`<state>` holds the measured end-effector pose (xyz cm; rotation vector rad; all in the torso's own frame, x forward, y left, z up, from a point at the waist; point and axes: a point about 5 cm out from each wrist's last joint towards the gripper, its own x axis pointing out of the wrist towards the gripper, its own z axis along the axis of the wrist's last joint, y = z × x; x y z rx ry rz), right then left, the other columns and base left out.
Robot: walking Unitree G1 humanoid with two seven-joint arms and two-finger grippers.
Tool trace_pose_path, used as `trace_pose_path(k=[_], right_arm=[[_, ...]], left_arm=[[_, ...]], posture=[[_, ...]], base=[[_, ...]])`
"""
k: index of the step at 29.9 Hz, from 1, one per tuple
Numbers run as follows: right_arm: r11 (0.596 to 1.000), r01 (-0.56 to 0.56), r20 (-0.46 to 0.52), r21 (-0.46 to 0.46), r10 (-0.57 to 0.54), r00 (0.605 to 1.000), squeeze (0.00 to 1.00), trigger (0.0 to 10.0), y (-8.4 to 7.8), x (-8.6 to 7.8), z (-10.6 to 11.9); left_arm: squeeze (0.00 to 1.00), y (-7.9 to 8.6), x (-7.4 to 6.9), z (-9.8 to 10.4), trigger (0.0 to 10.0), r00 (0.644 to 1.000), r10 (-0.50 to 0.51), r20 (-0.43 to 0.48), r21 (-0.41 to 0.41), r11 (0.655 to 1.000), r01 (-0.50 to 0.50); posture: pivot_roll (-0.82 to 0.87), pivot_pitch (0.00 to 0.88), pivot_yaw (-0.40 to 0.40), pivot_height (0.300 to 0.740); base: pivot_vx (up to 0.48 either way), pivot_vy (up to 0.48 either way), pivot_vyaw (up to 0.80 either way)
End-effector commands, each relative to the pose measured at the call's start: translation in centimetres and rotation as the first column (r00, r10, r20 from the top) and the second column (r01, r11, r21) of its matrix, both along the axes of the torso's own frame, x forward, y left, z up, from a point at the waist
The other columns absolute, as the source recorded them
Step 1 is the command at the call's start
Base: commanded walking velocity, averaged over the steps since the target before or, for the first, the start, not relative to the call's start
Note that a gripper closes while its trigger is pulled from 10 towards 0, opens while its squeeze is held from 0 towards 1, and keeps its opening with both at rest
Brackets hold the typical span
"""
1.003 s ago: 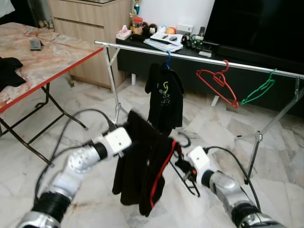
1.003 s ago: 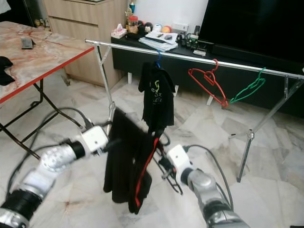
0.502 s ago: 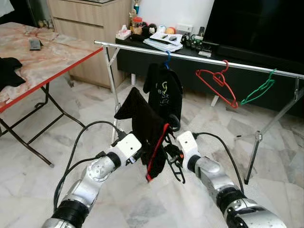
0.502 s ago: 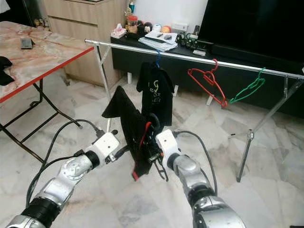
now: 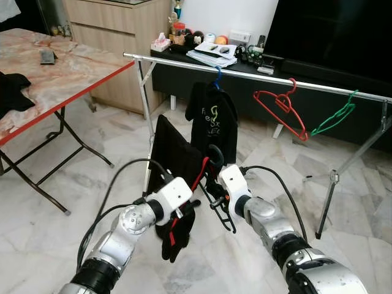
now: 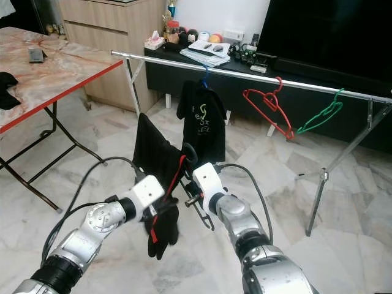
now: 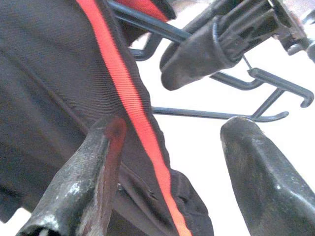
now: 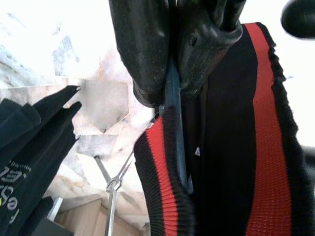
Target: Hang hanger
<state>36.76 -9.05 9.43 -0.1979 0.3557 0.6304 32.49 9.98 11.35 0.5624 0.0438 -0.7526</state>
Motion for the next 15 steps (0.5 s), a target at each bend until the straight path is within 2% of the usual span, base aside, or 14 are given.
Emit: trace_pose_path(k=[1, 4, 8, 11, 13, 14, 15], right_arm=[[1.000, 0.008, 0.029, 0.005, -0.008, 1.000, 0.00, 0.0, 0.2, 0.6, 1.1], [1.000, 0.009, 0.037, 0.006, -0.010, 0.999, 0.00, 0.0, 0.4, 0.8, 1.5], [1.000, 0.004, 0.053, 0.016, -0.005, 0.999, 0.00, 0.0, 0.8, 1.1, 2.2], [1.000, 0.006, 0.060, 0.014, -0.007, 0.998, 0.00, 0.0, 0.8, 1.2, 2.4], [1.000, 0.008, 0.062, 0.021, -0.010, 0.998, 0.00, 0.0, 0.7, 1.3, 2.6], [1.000, 0.008, 0.062, 0.021, -0.010, 0.998, 0.00, 0.0, 0.7, 1.3, 2.6], [1.000, 0.009, 0.060, 0.028, -0.011, 0.998, 0.00, 0.0, 0.7, 1.3, 2.5]], left_arm=[[0.00, -0.3, 0.0, 0.4, 10.0, 1.000, 0.000, 0.005, 0.006, 1.000, 0.000], [0.00, -0.5, 0.1, 0.4, 10.0, 1.000, 0.007, -0.014, -0.001, 1.000, -0.007], [0.00, -0.2, 0.7, 0.2, 10.0, 0.994, 0.109, -0.030, 0.019, 0.994, -0.108], [0.00, 0.7, 1.5, 0.3, 10.0, 0.972, 0.232, -0.028, 0.015, 0.973, -0.231], [0.00, 1.6, 2.1, 0.1, 10.0, 0.936, 0.349, -0.040, -0.001, 0.937, -0.349], [0.00, 1.6, 2.1, 0.1, 10.0, 0.936, 0.349, -0.040, -0.001, 0.937, -0.349], [0.00, 1.7, 2.3, 0.0, 10.0, 0.920, 0.388, -0.059, -0.032, 0.920, -0.390]], posture=[[0.18, 0.000, -0.119, 0.740], [0.18, 0.010, -0.120, 0.740], [0.17, 0.017, -0.118, 0.740], [0.17, 0.024, -0.117, 0.740], [0.17, 0.028, -0.115, 0.740], [0.17, 0.028, -0.115, 0.740], [0.17, 0.028, -0.115, 0.740]], base=[[0.000, 0.000, 0.00], [0.000, 0.000, 0.00], [0.000, 0.000, 0.00], [0.000, 0.000, 0.00], [0.000, 0.000, 0.00], [0.000, 0.000, 0.00], [0.000, 0.000, 0.00]])
